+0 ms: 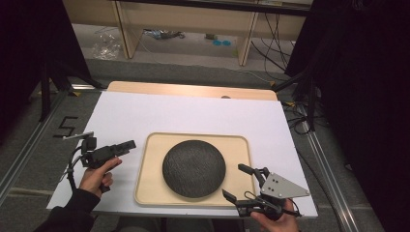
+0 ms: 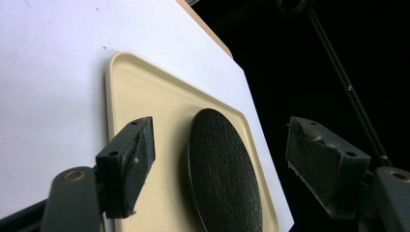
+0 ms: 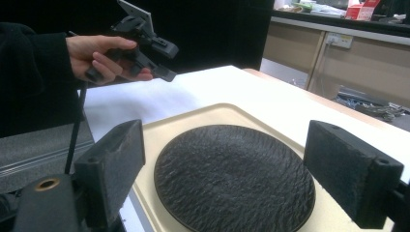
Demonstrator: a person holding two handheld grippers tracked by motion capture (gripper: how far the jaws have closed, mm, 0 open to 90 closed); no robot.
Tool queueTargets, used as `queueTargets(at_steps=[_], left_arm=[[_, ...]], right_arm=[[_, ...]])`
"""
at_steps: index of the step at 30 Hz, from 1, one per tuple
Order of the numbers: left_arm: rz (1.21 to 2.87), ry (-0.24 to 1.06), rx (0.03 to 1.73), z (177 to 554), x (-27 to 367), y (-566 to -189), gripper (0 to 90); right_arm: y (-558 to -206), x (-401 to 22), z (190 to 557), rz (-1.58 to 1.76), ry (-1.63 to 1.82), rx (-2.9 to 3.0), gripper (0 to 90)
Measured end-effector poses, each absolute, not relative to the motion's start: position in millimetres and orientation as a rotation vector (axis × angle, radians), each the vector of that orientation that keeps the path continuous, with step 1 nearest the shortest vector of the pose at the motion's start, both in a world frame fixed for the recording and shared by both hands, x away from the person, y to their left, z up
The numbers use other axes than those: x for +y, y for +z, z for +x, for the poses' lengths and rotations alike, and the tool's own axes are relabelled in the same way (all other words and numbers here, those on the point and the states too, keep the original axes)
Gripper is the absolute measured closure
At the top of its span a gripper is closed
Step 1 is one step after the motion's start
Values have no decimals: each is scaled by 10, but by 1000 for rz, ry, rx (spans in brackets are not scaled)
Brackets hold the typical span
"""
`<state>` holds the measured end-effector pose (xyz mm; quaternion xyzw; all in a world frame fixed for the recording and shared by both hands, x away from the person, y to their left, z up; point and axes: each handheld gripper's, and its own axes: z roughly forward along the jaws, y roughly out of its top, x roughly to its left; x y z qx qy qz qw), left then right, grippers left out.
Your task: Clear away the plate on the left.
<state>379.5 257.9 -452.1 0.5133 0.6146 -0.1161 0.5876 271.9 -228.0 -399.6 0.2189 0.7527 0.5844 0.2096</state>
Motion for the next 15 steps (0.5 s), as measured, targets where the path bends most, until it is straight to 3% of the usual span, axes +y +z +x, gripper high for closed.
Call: queueTargets(at_steps=[15], left_arm=[[1249, -185, 1382, 3670, 2610, -4404, 252]], right_arm=[[-3990, -2286, 2712, 607, 1620, 2114, 159]])
